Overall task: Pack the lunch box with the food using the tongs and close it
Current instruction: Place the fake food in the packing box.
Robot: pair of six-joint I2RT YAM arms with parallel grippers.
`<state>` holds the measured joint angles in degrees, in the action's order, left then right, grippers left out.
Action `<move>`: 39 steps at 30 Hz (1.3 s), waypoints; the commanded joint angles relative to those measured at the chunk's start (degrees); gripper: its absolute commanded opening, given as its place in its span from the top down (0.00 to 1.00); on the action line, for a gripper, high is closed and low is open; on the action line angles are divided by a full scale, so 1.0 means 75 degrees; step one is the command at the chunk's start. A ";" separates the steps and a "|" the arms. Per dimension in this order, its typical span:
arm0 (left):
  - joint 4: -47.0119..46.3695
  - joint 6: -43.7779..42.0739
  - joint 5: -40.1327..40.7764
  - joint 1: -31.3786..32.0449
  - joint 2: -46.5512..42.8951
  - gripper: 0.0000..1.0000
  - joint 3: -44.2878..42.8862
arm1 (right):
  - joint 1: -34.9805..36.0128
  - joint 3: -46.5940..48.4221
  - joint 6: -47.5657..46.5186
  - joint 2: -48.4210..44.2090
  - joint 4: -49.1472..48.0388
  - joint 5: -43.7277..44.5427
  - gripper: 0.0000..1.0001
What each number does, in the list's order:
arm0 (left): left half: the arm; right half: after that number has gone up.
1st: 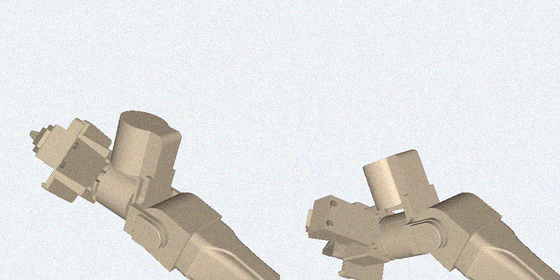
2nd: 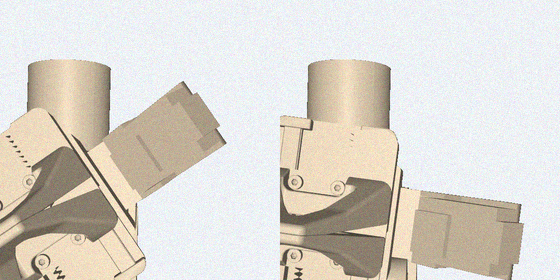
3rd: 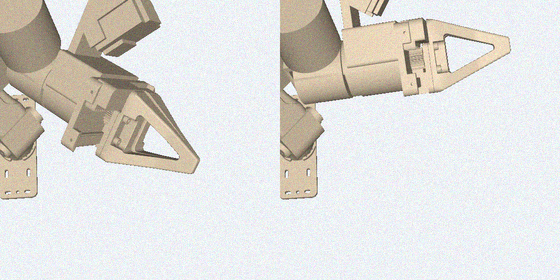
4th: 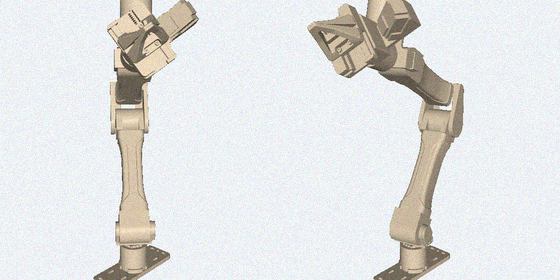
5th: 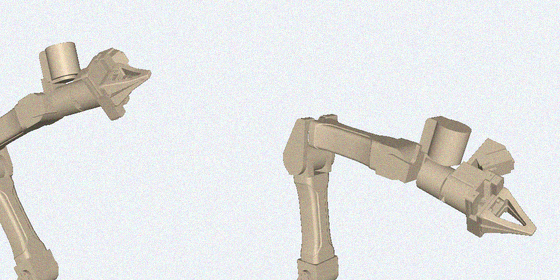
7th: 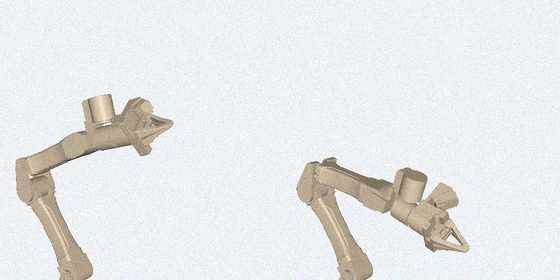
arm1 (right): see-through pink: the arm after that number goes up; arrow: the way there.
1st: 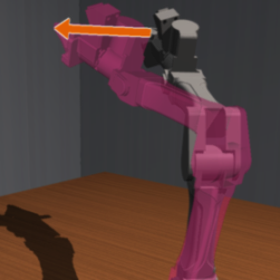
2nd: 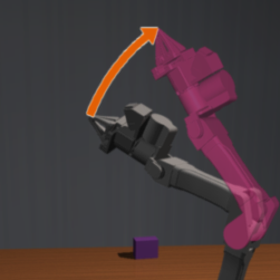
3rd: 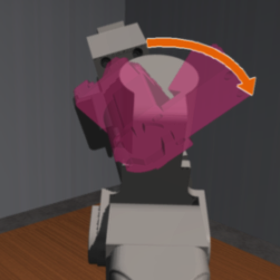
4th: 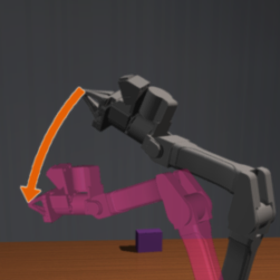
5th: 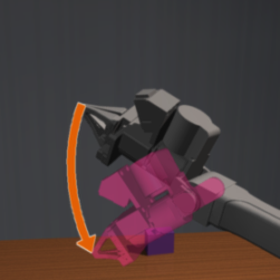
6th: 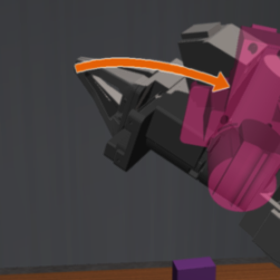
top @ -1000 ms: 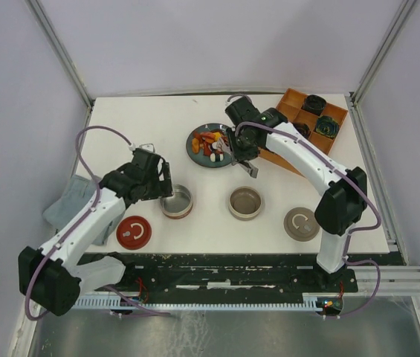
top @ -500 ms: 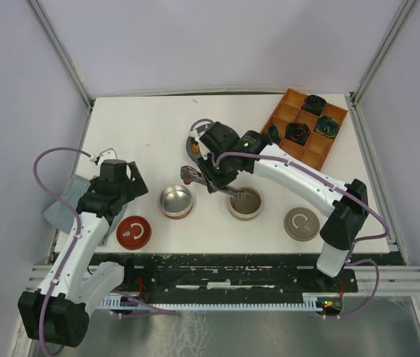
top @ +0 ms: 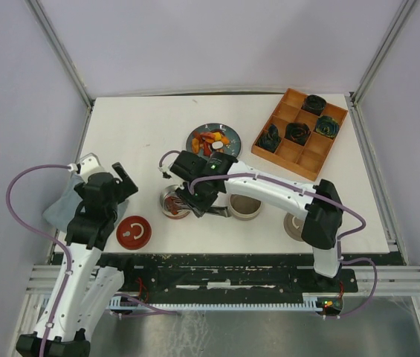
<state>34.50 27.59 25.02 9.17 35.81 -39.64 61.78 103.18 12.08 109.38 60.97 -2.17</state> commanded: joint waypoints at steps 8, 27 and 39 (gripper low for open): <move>-0.0412 0.0208 0.0133 -0.0037 0.0103 0.01 0.0011 | 0.0013 0.0510 -0.0050 0.0312 -0.0218 0.0418 0.64; -0.0407 0.0226 0.0160 -0.0028 0.0177 0.01 0.0026 | -0.0005 0.0572 0.0118 0.0635 -0.0574 -0.0520 0.56; -0.0436 0.0202 0.0116 -0.0038 0.0334 0.01 0.0047 | -0.0108 0.0453 0.0239 0.0499 -0.0733 -0.0884 0.51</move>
<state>34.06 27.62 25.21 9.10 38.13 -39.22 61.60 106.24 12.91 116.53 57.78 -6.76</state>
